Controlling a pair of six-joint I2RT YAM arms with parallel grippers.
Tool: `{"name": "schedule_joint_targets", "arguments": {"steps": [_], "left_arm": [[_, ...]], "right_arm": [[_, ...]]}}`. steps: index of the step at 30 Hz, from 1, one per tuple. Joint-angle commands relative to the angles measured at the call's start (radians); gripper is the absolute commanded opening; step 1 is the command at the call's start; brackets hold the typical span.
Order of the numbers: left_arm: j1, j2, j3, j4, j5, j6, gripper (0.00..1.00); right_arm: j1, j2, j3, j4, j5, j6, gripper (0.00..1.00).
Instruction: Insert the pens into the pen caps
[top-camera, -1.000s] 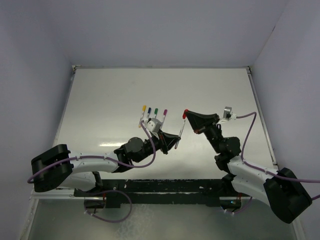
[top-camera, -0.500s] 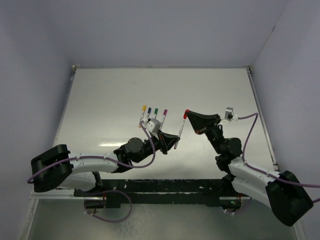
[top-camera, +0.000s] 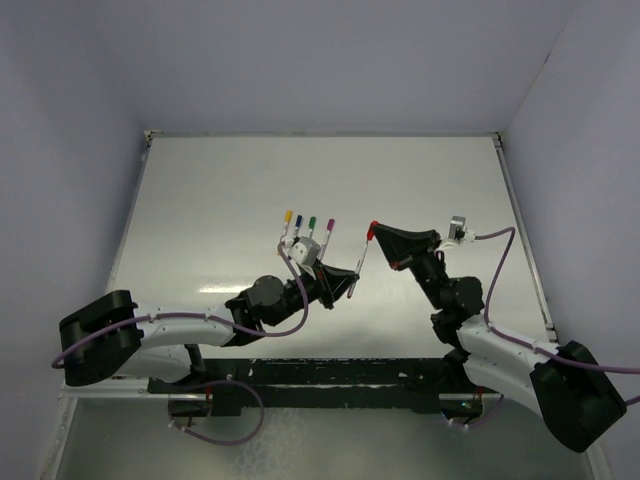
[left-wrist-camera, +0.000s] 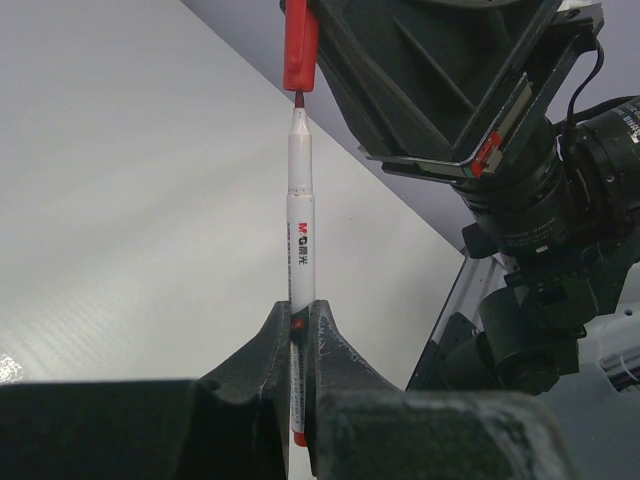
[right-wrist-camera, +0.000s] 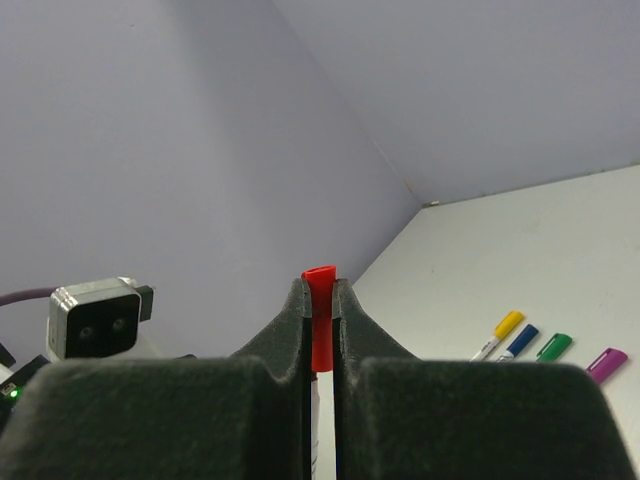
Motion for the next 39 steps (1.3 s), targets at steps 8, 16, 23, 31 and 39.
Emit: {"name": "schedule_joint_targets", "arguments": {"steps": [8, 16, 23, 31, 39], "left_arm": [[0.006, 0.001, 0.020, 0.067, -0.004, 0.016, 0.00], [0.007, 0.002, 0.020, 0.065, -0.007, 0.017, 0.00], [0.006, 0.001, 0.023, 0.069, -0.014, 0.025, 0.00], [0.006, -0.001, 0.023, 0.080, -0.038, 0.037, 0.00], [0.006, 0.004, 0.038, 0.096, -0.069, 0.065, 0.00]], "right_arm": [[0.004, 0.004, 0.004, 0.071, -0.005, 0.023, 0.00], [0.008, 0.008, 0.008, 0.072, -0.006, 0.030, 0.00], [0.016, 0.025, 0.002, 0.078, -0.009, 0.037, 0.00], [0.027, 0.038, -0.002, 0.075, -0.022, 0.057, 0.00], [0.065, 0.025, -0.010, 0.020, -0.022, 0.069, 0.00]]}}
